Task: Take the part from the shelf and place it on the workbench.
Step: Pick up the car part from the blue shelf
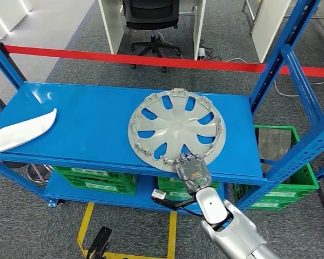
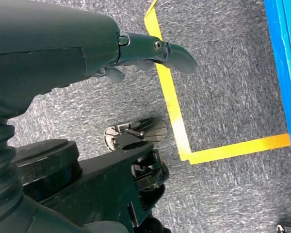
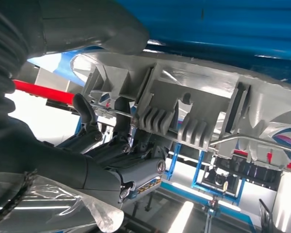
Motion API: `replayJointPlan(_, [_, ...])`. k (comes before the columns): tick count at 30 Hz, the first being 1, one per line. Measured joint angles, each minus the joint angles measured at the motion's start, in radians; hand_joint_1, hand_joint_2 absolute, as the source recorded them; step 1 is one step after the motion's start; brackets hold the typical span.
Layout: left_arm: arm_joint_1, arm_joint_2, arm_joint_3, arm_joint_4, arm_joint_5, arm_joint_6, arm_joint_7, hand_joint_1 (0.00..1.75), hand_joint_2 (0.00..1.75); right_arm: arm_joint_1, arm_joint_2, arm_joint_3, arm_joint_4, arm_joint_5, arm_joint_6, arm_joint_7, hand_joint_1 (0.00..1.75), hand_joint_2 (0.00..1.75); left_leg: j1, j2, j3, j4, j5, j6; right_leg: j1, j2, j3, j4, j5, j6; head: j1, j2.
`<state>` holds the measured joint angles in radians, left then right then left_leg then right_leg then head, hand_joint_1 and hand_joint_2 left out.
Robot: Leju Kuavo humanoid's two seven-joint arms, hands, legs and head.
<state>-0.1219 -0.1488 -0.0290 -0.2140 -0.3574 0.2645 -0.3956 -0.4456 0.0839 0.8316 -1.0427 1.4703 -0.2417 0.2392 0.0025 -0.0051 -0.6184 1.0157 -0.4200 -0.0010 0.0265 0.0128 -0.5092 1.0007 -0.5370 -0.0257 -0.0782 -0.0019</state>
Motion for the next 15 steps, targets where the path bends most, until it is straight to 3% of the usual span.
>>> replayJointPlan(2, [0.000, 0.000, 0.002, 0.000, 0.000, 0.000, 0.000, 0.00, 1.75, 0.003, 0.000, 0.000, 0.000, -0.002, 0.000, 0.000, 1.75, 1.75, 0.000, 0.000, 0.000, 0.000, 0.000, 0.000, 0.000, 0.000, 0.000, 0.000, 0.000, 0.000, 0.000, 0.000])
replayJointPlan(15, [0.001, -0.001, 0.014, 0.000, -0.009, 0.003, -0.006, 0.00, 1.75, 0.017, -0.041, -0.022, -0.091, 0.012, -0.002, 0.000, 1.75, 1.75, 0.000, 0.000, -0.001, 0.000, 0.000, 0.000, 0.000, 0.000, 0.000, 0.000, 0.000, 0.000, 0.000, 0.000])
